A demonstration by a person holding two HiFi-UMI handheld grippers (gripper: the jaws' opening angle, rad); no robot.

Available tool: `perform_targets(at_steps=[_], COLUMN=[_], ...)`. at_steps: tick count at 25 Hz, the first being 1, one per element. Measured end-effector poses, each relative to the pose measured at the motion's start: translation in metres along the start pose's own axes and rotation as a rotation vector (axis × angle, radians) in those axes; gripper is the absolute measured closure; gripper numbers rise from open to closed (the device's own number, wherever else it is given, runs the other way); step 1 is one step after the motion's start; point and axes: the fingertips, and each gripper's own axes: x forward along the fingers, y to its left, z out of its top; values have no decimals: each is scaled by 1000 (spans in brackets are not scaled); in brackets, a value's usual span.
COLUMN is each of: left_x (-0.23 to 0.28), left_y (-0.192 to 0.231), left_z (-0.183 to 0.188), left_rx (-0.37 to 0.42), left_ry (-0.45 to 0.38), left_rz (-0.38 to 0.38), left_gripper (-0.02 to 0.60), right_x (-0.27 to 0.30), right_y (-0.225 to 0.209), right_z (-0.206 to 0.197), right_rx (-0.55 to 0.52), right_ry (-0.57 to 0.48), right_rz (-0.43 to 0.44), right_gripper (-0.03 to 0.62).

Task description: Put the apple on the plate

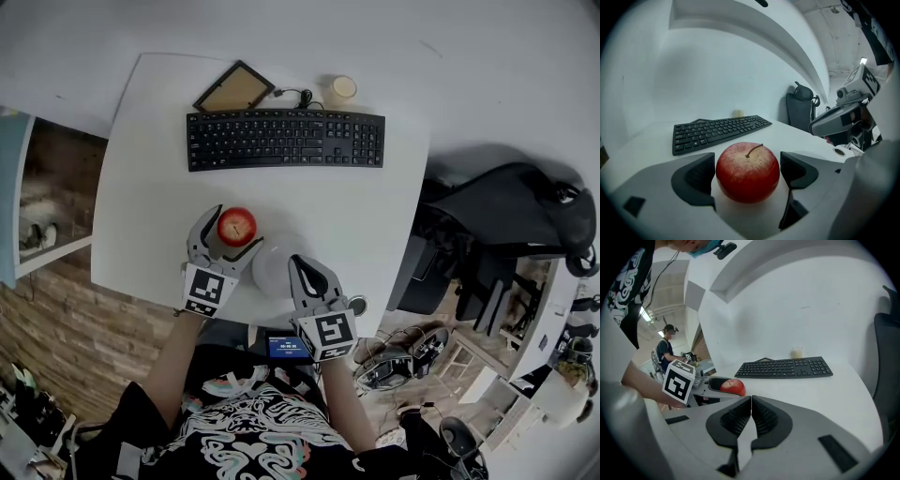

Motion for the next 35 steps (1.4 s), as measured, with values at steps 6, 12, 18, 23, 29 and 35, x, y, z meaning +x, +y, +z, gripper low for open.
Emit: perform_targets(at_steps=[6, 12, 18, 23, 29, 35], left_x=[3, 1, 1, -7, -18, -40], left_y=[-1, 2, 0, 1, 6, 6], left_z=[-6, -9, -8, -1, 17, 39], left_rx=[33, 22, 14, 12, 19, 41], left_ry=[46, 53, 53, 36, -2, -37], left_rz=[-21, -18, -25, -13, 16, 62], left_gripper=[170, 173, 173, 173, 173, 173], right_x=[2, 1, -2, -7, -16, -33], right_y=[-1, -1, -3, 0, 2, 5], right_z=[0, 0, 0, 3, 14, 29], right_rx=[-1, 0, -1, -7, -22, -39], right_ry=[-2, -5, -9, -22, -54, -98], right_rz=[1, -3, -13, -17, -27, -35], right_gripper=[566, 566, 566, 566, 566, 566])
